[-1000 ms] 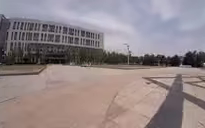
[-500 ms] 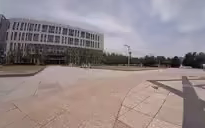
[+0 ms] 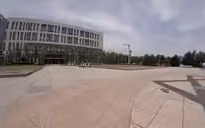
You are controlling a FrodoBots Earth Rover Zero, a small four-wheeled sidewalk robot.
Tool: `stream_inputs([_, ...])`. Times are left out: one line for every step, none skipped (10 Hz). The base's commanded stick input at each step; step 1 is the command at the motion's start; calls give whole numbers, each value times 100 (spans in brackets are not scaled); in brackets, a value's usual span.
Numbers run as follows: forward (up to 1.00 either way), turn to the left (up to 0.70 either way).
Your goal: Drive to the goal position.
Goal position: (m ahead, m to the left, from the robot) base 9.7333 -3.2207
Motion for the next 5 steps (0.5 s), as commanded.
stream_inputs([100,4])
stream_inputs([100,3])
stream_inputs([100,3])
stream_inputs([100,3])
stream_inputs([100,3])
